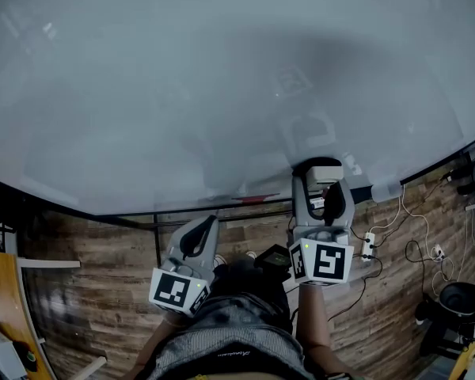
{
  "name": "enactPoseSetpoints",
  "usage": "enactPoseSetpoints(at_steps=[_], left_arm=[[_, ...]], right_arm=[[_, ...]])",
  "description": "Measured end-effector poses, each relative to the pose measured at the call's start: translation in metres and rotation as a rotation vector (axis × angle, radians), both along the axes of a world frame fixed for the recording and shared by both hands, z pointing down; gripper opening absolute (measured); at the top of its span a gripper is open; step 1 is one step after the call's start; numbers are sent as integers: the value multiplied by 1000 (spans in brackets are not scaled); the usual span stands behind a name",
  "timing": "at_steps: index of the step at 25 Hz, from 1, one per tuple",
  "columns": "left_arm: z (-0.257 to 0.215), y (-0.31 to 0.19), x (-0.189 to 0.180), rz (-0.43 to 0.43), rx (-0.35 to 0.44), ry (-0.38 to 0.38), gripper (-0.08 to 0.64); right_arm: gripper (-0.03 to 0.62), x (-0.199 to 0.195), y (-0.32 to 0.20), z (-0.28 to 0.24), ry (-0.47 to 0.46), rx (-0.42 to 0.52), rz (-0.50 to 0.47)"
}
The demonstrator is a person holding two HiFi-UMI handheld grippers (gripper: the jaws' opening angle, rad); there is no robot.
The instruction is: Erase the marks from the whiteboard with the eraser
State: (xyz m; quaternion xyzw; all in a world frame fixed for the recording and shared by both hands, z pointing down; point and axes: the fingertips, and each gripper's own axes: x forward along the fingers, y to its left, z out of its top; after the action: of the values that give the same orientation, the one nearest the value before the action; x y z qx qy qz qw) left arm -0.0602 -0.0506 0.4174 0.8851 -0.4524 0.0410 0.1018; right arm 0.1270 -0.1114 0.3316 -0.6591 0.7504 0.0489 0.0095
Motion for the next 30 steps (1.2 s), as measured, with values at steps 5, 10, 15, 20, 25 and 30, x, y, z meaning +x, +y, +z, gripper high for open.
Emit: enactPoseSetpoints(at_steps=[5, 10, 15, 20, 25, 30], left_arm=[[-12, -1, 20, -20, -22, 30, 3], [-23, -4, 28, -76, -1, 30, 3], [-27, -2, 33, -112, 24, 6, 3], [-34, -3, 34, -153, 79, -33, 3], [-38, -4, 30, -148, 100, -55, 3], [-44, -4, 8, -144, 88, 1, 3]], right_arm=[[265, 1, -1, 1, -1, -17, -19], [265, 0, -2, 0, 1, -18, -41], [265, 0, -2, 1, -1, -11, -73], [265, -1, -3, 0, 11, 1, -94], [265, -15, 1, 4, 9, -18, -122], [267, -45, 3, 7, 7, -26, -131]])
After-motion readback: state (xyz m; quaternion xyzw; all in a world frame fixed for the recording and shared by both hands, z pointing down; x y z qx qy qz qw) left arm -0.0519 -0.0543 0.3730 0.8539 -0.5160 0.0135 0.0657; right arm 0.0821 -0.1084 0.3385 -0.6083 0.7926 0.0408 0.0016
